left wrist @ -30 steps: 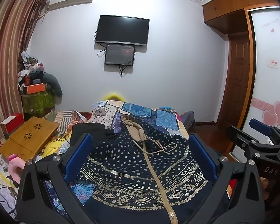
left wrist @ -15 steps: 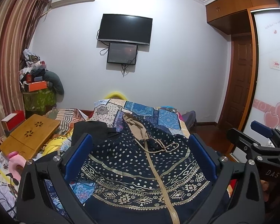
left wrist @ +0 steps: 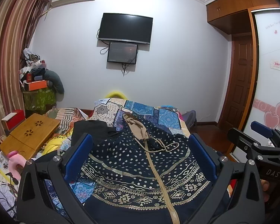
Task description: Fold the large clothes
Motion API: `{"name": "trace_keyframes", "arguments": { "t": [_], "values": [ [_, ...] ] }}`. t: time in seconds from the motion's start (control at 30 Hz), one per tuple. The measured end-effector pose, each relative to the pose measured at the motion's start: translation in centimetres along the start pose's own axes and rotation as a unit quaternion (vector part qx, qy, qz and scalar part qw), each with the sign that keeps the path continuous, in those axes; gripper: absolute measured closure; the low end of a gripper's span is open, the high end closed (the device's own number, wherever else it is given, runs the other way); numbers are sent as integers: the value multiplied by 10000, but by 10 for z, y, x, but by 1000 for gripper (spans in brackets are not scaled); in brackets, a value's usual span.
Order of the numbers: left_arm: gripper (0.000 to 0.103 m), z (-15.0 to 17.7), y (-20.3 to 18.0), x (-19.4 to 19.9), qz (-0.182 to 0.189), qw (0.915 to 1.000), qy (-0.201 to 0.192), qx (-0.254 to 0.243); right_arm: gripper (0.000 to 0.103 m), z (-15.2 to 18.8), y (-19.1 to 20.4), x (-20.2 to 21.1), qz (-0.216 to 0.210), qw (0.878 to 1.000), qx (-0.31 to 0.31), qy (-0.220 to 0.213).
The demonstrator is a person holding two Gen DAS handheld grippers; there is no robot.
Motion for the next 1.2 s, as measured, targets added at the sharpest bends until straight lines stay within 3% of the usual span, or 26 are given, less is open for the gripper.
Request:
{"name": "trace_keyframes", "arguments": {
  "t": [0.9,1.2],
  "values": [
    [0,1,4,-6,-20,9999,88,49,0,2,-1,-7,-27,9999,-47,111],
    [0,1,21,-24,-305,9993,177,116,0,6,-3,-26,-41,9995,-85,307]
  ]
}}
Point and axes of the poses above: each gripper's, at about its wrist camera, not at the fingertips, and x roughly against the way its jaws point, y to its left, z to its underside, the point moved 3 cm from there along -x, roughly the way its jaws point, and after that the axes turned 5 degrees about -z, right-handed, at the moved point
